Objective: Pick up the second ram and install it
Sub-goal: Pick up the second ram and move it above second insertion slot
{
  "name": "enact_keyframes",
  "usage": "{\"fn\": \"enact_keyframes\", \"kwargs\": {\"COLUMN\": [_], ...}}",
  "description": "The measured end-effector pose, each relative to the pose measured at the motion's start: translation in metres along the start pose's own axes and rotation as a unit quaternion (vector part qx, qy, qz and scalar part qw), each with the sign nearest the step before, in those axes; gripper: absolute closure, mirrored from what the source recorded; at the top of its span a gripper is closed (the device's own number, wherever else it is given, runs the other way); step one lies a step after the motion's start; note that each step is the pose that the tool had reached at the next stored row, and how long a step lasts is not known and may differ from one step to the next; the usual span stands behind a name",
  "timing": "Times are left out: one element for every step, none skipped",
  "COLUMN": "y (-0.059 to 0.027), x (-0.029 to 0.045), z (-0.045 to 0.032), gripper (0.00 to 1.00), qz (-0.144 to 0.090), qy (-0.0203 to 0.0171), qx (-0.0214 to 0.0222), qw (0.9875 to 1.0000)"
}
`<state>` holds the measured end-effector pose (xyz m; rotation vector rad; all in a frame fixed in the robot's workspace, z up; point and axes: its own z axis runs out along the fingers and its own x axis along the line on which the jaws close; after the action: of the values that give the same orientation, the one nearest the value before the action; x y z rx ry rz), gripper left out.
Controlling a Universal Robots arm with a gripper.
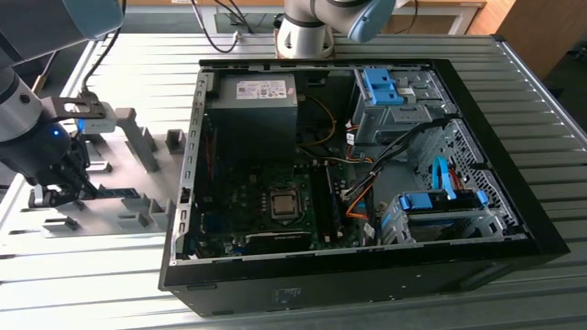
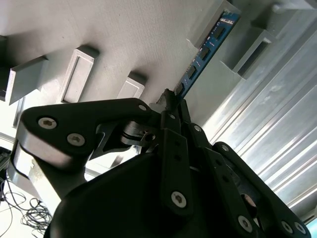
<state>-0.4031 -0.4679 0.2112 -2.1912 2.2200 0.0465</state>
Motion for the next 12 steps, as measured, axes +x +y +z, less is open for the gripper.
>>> {"fn": "enact_keyframes", "kwargs": {"y": [0.0000,0.0000,0.0000,0.0000,0.0000,0.0000,0.0000,0.0000,0.0000,0.0000,0.0000,0.0000], "x": [0.0000,-0.0001,-0.0001,-0.0001,-0.0001,-0.0001,-0.0001,-0.0001,-0.0001,-0.0001,-0.0001,-0.0001], "z": [-0.0006,-0.0013,-0.0018,-0.0021,-0.0025,-0.0027,-0.0029,-0.0031,-0.0032,-0.0034,-0.0035,-0.0036], "gripper": [0.86,0.86,0.86,0.86,0.86,0.86,0.86,0.86,0.86,0.86,0.86,0.86], "qz": [0.000,0.000,0.000,0.000,0.000,0.000,0.000,0.000,0.000,0.000,0.000,0.000], "qy": [-0.0001,0.0000,0.0000,0.0000,0.0000,0.0000,0.0000,-0.0001,-0.0001,0.0000,0.0000,0.0000], "qx": [0.0001,0.0000,0.0000,0.0000,0.0000,0.0000,0.0001,0.0001,0.0001,0.0000,0.0000,0.0000], "qw": [1.0000,1.0000,1.0000,1.0000,1.0000,1.0000,1.0000,1.0000,1.0000,1.0000,1.0000,1.0000]}}
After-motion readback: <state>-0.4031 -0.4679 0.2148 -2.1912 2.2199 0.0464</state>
